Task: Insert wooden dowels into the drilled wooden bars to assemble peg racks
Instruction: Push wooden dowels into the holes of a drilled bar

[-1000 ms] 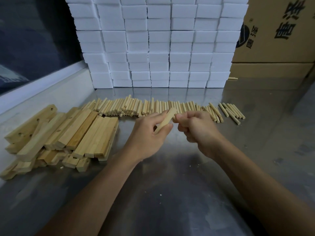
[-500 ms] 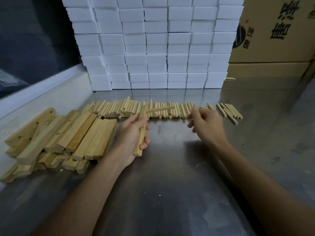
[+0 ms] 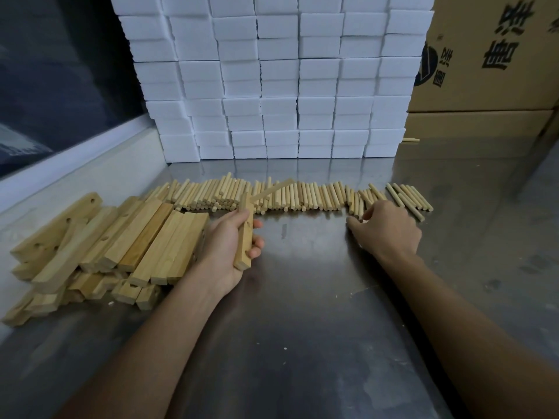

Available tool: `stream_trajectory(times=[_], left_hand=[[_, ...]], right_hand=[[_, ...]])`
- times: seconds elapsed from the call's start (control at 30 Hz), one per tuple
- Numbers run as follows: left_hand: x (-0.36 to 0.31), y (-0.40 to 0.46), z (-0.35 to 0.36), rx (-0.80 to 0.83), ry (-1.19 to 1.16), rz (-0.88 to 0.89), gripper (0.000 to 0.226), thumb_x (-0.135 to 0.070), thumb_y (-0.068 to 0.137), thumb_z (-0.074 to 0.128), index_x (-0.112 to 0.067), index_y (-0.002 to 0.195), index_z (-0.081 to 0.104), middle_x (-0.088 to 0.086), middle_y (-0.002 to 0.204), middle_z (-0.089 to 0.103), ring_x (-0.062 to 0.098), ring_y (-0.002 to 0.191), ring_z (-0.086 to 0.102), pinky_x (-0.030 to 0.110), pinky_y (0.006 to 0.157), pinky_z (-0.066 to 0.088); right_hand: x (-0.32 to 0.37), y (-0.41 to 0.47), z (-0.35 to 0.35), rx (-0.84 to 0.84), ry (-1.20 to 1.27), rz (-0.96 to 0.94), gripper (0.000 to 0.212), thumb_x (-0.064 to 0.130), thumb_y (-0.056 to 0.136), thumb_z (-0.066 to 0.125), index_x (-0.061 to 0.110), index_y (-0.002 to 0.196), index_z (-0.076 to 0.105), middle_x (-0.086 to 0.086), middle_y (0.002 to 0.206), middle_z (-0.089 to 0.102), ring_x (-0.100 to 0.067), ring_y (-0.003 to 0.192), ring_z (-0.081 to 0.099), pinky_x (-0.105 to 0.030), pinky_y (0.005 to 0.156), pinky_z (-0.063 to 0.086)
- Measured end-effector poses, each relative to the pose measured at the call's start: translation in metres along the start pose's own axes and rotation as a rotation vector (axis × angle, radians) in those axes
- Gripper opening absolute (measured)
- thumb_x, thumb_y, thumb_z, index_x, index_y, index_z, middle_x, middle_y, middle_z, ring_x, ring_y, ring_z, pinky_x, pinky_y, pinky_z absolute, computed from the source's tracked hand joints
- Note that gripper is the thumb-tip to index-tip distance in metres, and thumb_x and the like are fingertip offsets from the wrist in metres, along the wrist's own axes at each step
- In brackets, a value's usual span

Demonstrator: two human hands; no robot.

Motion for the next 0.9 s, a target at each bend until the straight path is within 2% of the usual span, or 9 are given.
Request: stream_trajectory(times=[0.23, 0.4, 0.47, 0.6, 0.67, 0.73, 0.8, 0.9], left_hand=[[0.0, 0.001, 0.0, 0.001, 0.007, -0.007, 0.018, -0.014, 0.102, 0.048, -0.002, 0.106, 0.06, 0.011, 0.083, 0.059, 0.015, 0.044, 0.051, 0.021, 0.033, 0.034], [0.0, 0.001, 0.0, -0.007, -0.008, -0.014, 0.02, -0.015, 0.102, 0.048, -0.001, 0.11, 0.059, 0.012, 0.084, 0.06, 0.015, 0.043, 0.05, 0.02, 0.033, 0.033], [-0.001, 0.001, 0.001, -0.013, -0.017, -0.015, 0.021, -0.016, 0.102, 0.048, 0.0, 0.11, 0.059, 0.012, 0.085, 0.061, 0.014, 0.042, 0.049, 0.019, 0.033, 0.033], [-0.001, 0.0, 0.001, -0.019, -0.022, -0.005, 0.021, -0.018, 0.103, 0.049, -0.003, 0.11, 0.062, 0.012, 0.089, 0.069, 0.015, 0.041, 0.049, 0.02, 0.032, 0.033], [-0.001, -0.001, 0.002, -0.003, -0.032, 0.001, 0.023, -0.021, 0.103, 0.048, -0.006, 0.113, 0.062, 0.011, 0.09, 0.074, 0.015, 0.041, 0.049, 0.019, 0.033, 0.033], [-0.002, -0.001, 0.003, 0.013, -0.035, 0.001, 0.025, -0.024, 0.104, 0.046, -0.009, 0.117, 0.061, 0.01, 0.092, 0.076, 0.015, 0.04, 0.049, 0.019, 0.033, 0.033], [-0.002, -0.002, 0.003, 0.025, -0.031, -0.004, 0.026, -0.027, 0.105, 0.045, -0.011, 0.118, 0.059, 0.01, 0.092, 0.076, 0.016, 0.04, 0.048, 0.02, 0.032, 0.032], [-0.001, -0.004, 0.004, 0.036, -0.021, -0.015, 0.025, -0.031, 0.105, 0.044, -0.014, 0.118, 0.058, 0.01, 0.082, 0.075, 0.016, 0.039, 0.047, 0.02, 0.032, 0.031]], right_hand=[[0.001, -0.001, -0.009, 0.023, 0.042, 0.041, 0.025, 0.03, 0.082, 0.065, 0.01, 0.068, 0.066, -0.007, 0.067, 0.065, -0.028, 0.066, 0.062, -0.036, 0.066, 0.054], [0.009, -0.004, -0.027, -0.119, 0.1, -0.034, 0.026, 0.026, 0.082, 0.062, 0.005, 0.066, 0.063, -0.009, 0.062, 0.062, -0.03, 0.061, 0.06, -0.041, 0.063, 0.056], [0.013, -0.005, -0.035, -0.193, 0.118, -0.103, 0.027, 0.027, 0.085, 0.06, 0.005, 0.071, 0.065, -0.008, 0.063, 0.063, -0.028, 0.062, 0.06, -0.043, 0.063, 0.057], [0.024, -0.012, -0.043, -0.344, 0.216, -0.28, 0.022, 0.026, 0.091, 0.06, 0.006, 0.087, 0.067, -0.006, 0.076, 0.067, -0.024, 0.067, 0.06, -0.038, 0.064, 0.051], [0.029, -0.015, -0.044, -0.371, 0.292, -0.347, 0.021, 0.026, 0.094, 0.058, 0.006, 0.09, 0.063, -0.007, 0.082, 0.067, -0.025, 0.07, 0.061, -0.042, 0.066, 0.051], [0.034, -0.019, -0.045, -0.328, 0.395, -0.368, 0.02, 0.027, 0.096, 0.056, 0.007, 0.093, 0.058, -0.006, 0.084, 0.067, -0.022, 0.073, 0.063, -0.045, 0.069, 0.052], [0.039, -0.025, -0.045, -0.235, 0.558, -0.36, 0.015, 0.026, 0.097, 0.055, 0.012, 0.092, 0.053, 0.001, 0.08, 0.066, -0.01, 0.073, 0.064, -0.037, 0.067, 0.052], [0.052, -0.039, -0.041, 0.01, 0.865, -0.303, 0.01, 0.024, 0.101, 0.051, 0.016, 0.095, 0.05, 0.002, 0.077, 0.07, -0.008, 0.073, 0.068, -0.033, 0.067, 0.055]])
Point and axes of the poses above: each hand's wrist, its own y-axis towards the middle knuckle, its own z-axis out of the palm, x = y × z, the point moved 2 cm from there along y, towards the middle knuckle
